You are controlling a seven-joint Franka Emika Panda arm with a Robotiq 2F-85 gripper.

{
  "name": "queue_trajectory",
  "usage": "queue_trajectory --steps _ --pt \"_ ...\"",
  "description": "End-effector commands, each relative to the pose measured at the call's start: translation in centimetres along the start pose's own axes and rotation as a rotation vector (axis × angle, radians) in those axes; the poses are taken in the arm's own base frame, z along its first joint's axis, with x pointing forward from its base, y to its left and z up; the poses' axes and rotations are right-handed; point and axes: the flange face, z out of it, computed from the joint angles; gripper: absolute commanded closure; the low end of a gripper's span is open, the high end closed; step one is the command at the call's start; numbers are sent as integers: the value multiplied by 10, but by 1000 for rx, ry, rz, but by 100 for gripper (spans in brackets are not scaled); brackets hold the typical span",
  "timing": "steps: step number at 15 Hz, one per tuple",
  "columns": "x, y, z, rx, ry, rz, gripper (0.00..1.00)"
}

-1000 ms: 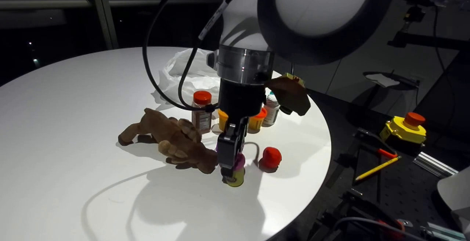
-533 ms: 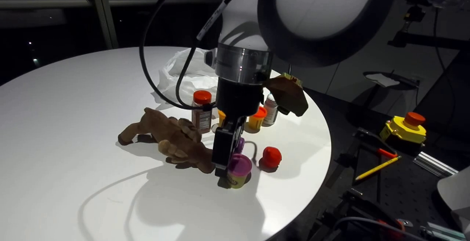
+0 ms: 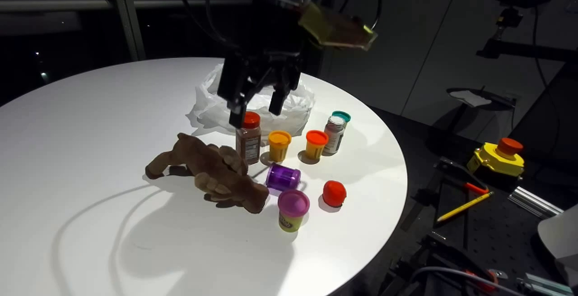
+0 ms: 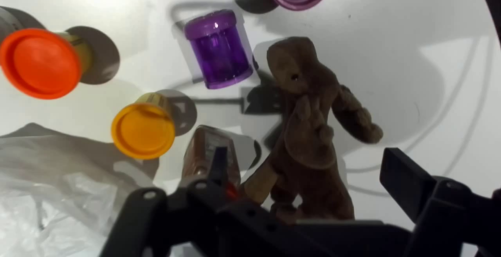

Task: Remove all the objects from the plastic bag and put them on the table

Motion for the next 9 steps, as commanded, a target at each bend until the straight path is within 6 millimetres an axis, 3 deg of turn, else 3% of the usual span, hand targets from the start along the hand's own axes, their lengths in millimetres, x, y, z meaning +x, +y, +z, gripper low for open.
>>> queue_trajectory --steps 1,5,6,7,9 --pt "13 0 -66 -39 34 199 0" --pt "14 -2 -115 -49 6 341 0" --pt "15 1 -90 -53 11 288 0" --pt "15 0 -98 -53 13 292 0" --pt "13 1 -94 -56 6 292 0"
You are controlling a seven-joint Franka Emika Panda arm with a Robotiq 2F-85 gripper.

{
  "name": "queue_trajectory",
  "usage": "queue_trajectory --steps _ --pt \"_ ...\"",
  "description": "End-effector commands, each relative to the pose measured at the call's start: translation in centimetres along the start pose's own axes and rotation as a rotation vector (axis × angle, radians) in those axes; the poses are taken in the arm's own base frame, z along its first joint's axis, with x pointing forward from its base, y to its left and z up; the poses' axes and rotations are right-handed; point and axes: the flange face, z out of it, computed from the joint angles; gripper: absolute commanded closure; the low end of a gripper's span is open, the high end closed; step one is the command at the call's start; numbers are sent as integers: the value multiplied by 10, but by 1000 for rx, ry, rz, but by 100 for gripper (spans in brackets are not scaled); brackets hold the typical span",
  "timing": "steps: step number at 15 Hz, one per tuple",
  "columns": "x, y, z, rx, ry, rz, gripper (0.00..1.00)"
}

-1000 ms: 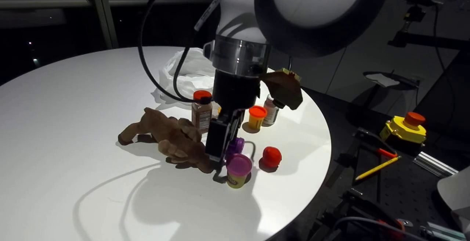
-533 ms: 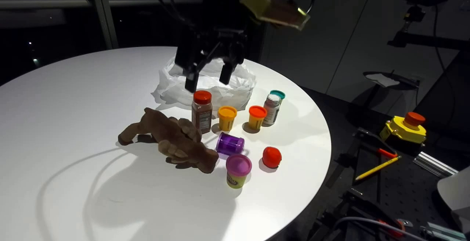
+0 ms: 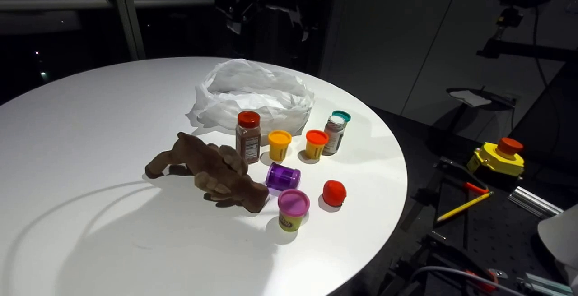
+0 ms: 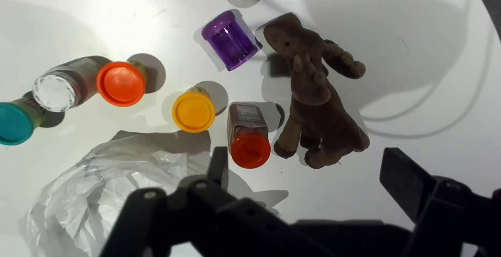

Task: Remove all the objects from the plastic bag and put them on the table

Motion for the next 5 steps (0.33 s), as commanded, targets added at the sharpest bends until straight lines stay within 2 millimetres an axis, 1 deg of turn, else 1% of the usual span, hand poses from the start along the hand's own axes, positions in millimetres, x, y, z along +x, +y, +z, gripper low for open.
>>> queue_trajectory --steps 1,3,5 --pt "0 1 3 -3 -7 0 0" --pt "0 1 8 -7 -15 1 0" --pt "0 1 9 -7 -16 1 0"
